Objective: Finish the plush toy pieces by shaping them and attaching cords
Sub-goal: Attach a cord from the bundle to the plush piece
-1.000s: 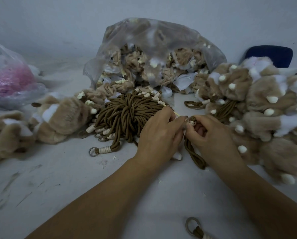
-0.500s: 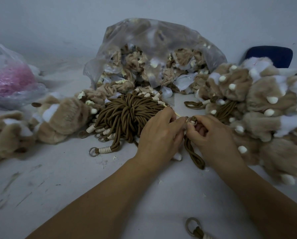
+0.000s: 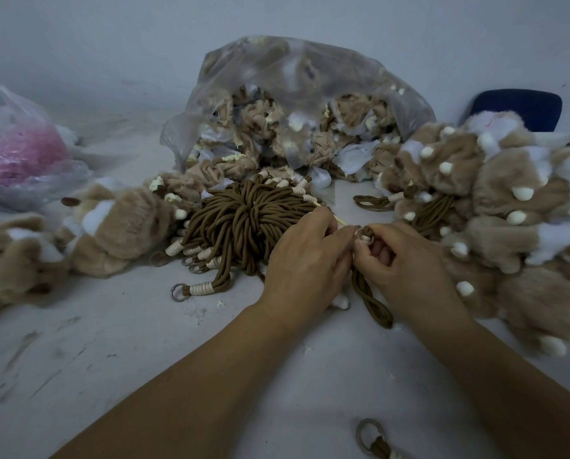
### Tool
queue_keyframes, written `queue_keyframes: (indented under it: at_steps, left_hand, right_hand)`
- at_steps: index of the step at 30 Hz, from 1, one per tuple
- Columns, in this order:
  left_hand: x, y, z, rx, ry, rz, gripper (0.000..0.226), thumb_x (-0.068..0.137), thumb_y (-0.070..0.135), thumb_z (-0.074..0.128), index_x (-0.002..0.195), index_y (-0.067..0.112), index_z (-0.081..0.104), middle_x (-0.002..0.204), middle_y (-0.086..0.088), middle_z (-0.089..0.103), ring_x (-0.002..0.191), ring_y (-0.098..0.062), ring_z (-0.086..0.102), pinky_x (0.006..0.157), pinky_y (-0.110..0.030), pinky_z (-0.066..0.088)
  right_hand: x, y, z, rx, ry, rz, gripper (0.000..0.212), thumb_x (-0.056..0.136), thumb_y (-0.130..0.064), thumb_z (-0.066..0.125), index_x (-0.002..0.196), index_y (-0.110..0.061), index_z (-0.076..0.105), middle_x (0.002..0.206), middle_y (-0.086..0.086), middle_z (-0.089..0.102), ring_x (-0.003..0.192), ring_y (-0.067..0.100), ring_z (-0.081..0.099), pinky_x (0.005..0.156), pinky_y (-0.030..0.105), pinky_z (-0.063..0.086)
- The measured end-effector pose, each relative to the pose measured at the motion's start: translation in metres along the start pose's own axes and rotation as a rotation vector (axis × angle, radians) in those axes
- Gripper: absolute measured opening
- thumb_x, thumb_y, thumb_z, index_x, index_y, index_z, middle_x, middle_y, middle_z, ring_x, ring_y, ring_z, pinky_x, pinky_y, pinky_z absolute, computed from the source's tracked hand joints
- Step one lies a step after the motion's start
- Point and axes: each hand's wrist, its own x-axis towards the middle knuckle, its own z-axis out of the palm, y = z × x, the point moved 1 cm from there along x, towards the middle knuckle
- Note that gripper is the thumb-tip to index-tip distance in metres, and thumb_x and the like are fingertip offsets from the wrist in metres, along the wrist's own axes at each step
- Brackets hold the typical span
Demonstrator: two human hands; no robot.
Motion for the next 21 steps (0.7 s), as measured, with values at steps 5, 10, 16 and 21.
queue_keyframes:
  at_steps: [5,10,16,21]
  left_hand:
    - [0.000,0.000,-0.001,-0.022,0.017,-0.014,0.024,0.092,0.018,0.055,0.099,0.005,0.074,0.081,-0.011,0.052,0.065,-0.021,0.047,0.050,-0.031,0.036]
    - [-0.002,-0.010,-0.001,-0.126,-0.037,-0.215,0.017,0.093,0.012,0.061,0.105,0.010,0.074,0.089,-0.004,0.046,0.074,-0.018,0.045,0.053,-0.032,0.037]
    - [-0.002,-0.013,0.000,-0.185,-0.050,-0.263,0.019,0.098,0.022,0.057,0.107,0.015,0.072,0.091,0.006,0.039,0.074,-0.012,0.042,0.057,-0.027,0.033]
    - [-0.003,-0.016,0.001,-0.199,-0.029,-0.265,0.020,0.097,0.020,0.058,0.110,0.016,0.073,0.092,0.003,0.041,0.075,-0.014,0.045,0.057,-0.033,0.041]
  right_hand:
    - [0.000,-0.001,0.002,-0.072,-0.020,-0.089,0.012,0.087,-0.026,0.060,0.082,-0.016,0.064,0.067,-0.012,0.039,0.067,0.008,0.040,0.063,0.009,0.034]
    - [-0.002,-0.002,0.001,-0.005,-0.003,-0.138,0.026,0.086,-0.034,0.048,0.082,-0.017,0.068,0.069,-0.011,0.047,0.068,0.009,0.046,0.057,0.017,0.033]
    - [-0.004,0.004,0.007,0.059,-0.123,-0.093,0.036,0.087,-0.058,0.042,0.090,-0.026,0.059,0.086,-0.017,0.046,0.080,-0.002,0.049,0.063,0.013,0.037]
    - [-0.006,0.004,0.013,0.074,-0.166,-0.103,0.030,0.088,-0.047,0.048,0.087,-0.017,0.054,0.090,-0.008,0.045,0.077,0.004,0.049,0.064,0.021,0.041]
